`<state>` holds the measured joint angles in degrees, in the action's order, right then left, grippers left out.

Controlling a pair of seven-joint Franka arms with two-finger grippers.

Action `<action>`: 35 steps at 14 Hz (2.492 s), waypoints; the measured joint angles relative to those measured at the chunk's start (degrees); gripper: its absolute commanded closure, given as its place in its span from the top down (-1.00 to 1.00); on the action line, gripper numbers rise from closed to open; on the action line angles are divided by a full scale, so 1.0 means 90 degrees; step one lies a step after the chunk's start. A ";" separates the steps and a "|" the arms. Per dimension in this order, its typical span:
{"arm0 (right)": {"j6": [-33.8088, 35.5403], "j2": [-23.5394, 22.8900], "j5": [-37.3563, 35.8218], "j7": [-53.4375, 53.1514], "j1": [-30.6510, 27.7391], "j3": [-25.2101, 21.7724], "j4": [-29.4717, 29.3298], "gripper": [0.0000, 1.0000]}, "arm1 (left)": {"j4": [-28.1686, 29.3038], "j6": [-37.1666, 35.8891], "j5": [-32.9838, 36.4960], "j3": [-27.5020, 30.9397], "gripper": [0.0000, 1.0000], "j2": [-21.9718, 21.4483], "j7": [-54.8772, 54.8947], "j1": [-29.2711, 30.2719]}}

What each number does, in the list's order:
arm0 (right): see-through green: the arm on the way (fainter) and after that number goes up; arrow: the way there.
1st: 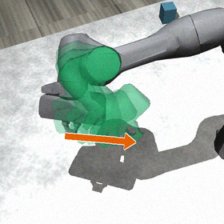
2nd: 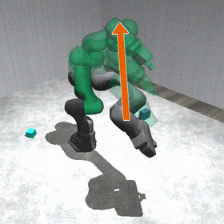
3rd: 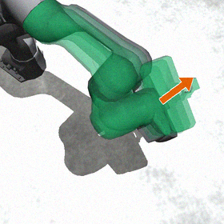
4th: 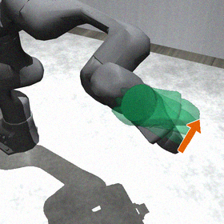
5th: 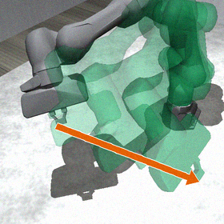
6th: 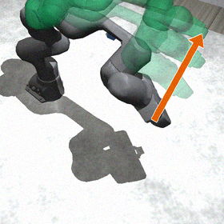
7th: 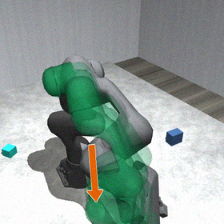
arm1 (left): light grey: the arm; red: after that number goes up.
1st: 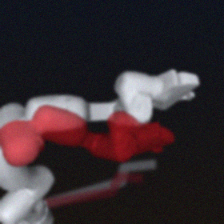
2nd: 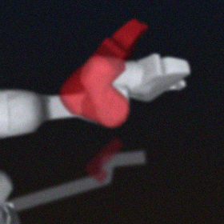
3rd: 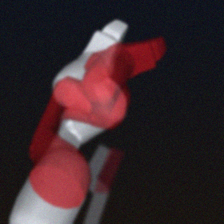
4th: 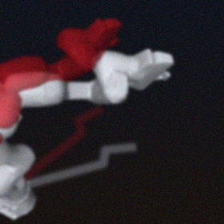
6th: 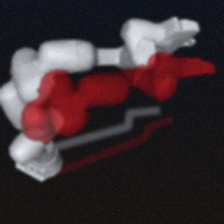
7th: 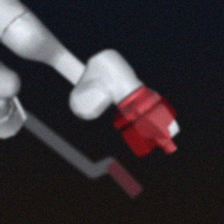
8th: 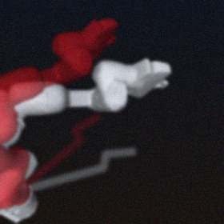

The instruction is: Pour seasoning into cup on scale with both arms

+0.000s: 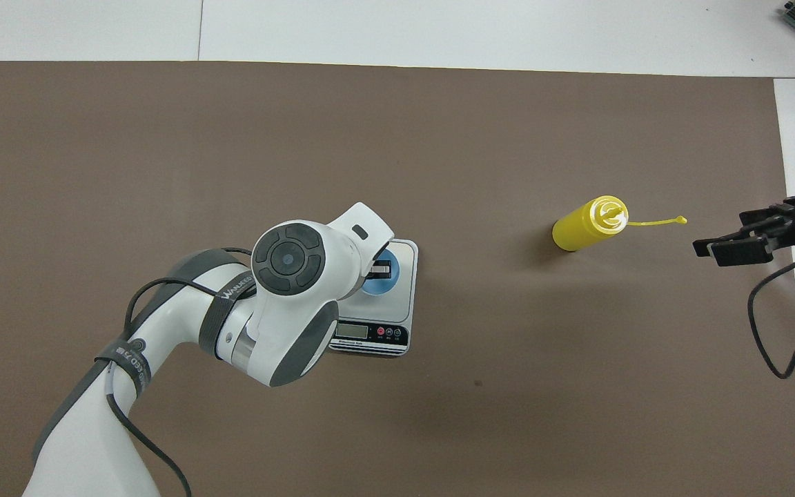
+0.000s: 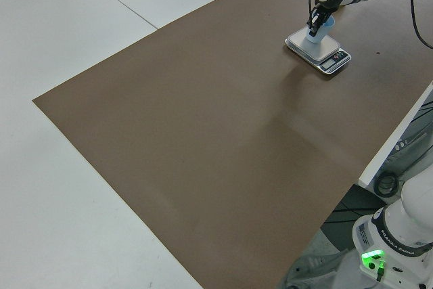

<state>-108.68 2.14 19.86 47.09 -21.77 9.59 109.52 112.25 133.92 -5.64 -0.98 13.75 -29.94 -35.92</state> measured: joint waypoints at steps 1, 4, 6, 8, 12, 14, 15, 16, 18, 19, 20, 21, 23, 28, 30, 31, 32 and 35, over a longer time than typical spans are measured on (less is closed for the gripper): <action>-0.0108 -0.0013 0.0267 0.0556 -0.0150 -0.0005 0.0169 1.00 | 0.0000 0.0000 0.0000 0.0002 -1.00 0.0000 -0.0001 0.0000; -0.0264 -0.0222 0.0897 0.2054 -0.0445 -0.0015 0.0441 1.00 | -0.0001 0.0001 0.0003 0.0020 -1.00 0.0000 -0.0001 0.0000; -0.0345 -0.0465 0.1162 0.2927 -0.0547 -0.0017 0.0482 1.00 | -0.0001 0.0001 0.0003 0.0054 -0.26 0.0000 -0.0001 0.0001; -0.0485 -0.0665 0.1386 0.3508 -0.0580 -0.0018 0.0500 1.00 | -0.0001 0.0001 0.0004 0.0076 1.00 0.0000 -0.0001 0.0002; -0.0538 -0.0871 0.1811 0.4064 -0.0579 -0.0018 0.0598 1.00 | -0.0086 -0.0019 0.0015 0.0133 1.00 -0.0013 0.0000 0.0008; -0.0540 -0.0944 0.1958 0.4263 -0.0583 -0.0018 0.0641 1.00 | -0.0418 -0.0337 0.0261 0.0229 1.00 -0.0064 0.0003 0.0084; -0.0557 -0.1009 0.2095 0.4519 -0.0596 -0.0018 0.0674 1.00 | -0.0668 -0.0626 0.0429 0.0263 1.00 -0.0136 0.0015 0.0186; -0.0591 -0.1077 0.2248 0.4747 -0.0612 -0.0018 0.0719 1.00 | -0.0877 -0.0901 0.0530 0.0276 1.00 -0.0237 0.0062 0.0309; -0.0699 -0.1166 0.2519 0.4998 -0.0621 -0.0018 0.0912 1.00 | -0.1138 -0.1438 0.0596 0.0292 1.00 -0.0502 0.0419 0.0587; -0.0737 -0.1177 0.2594 0.5108 -0.0619 -0.0017 0.1025 1.00 | -0.1193 -0.1678 0.0607 0.0298 1.00 -0.0658 0.0735 0.0761; -0.0780 -0.1192 0.2713 0.5279 -0.0618 -0.0017 0.1110 1.00 | -0.1208 -0.1870 0.0608 0.0304 1.00 -0.0804 0.1083 0.0960; -0.0823 -0.1226 0.2928 0.5521 -0.0615 -0.0017 0.1184 1.00 | -0.1210 -0.2065 0.0608 0.0309 1.00 -0.0948 0.1466 0.1197; -0.0847 -0.1412 0.3503 0.6121 -0.0610 -0.0016 0.1307 1.00 | -0.1211 -0.2424 0.0608 0.0317 1.00 -0.1203 0.2162 0.1677; -0.0932 -0.2218 0.4708 0.7578 -0.0515 -0.0013 0.1361 1.00 | -0.1204 -0.2929 0.0608 0.0339 1.00 -0.1487 0.3586 0.2824; -0.0978 -0.2223 0.4953 0.7584 -0.0299 -0.0010 0.1345 1.00 | -0.1200 -0.3005 0.0608 0.0340 1.00 -0.1503 0.3949 0.3163; -0.1051 -0.2221 0.5092 0.7584 -0.0156 -0.0004 0.1343 1.00 | -0.1198 -0.3017 0.0608 0.0339 1.00 -0.1508 0.4093 0.3282; -0.1125 -0.2221 0.5217 0.7584 -0.0005 -0.0001 0.1343 1.00 | -0.1196 -0.3035 0.0608 0.0339 1.00 -0.1511 0.4209 0.3383; -0.1321 -0.2221 0.5324 0.7584 0.0226 0.0001 0.1343 1.00 | -0.1198 -0.3069 0.0608 0.0339 1.00 -0.1527 0.4600 0.3651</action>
<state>-120.57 -17.84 67.78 115.34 -19.74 9.60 121.60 101.46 106.30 -0.17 2.07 0.01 11.47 -3.06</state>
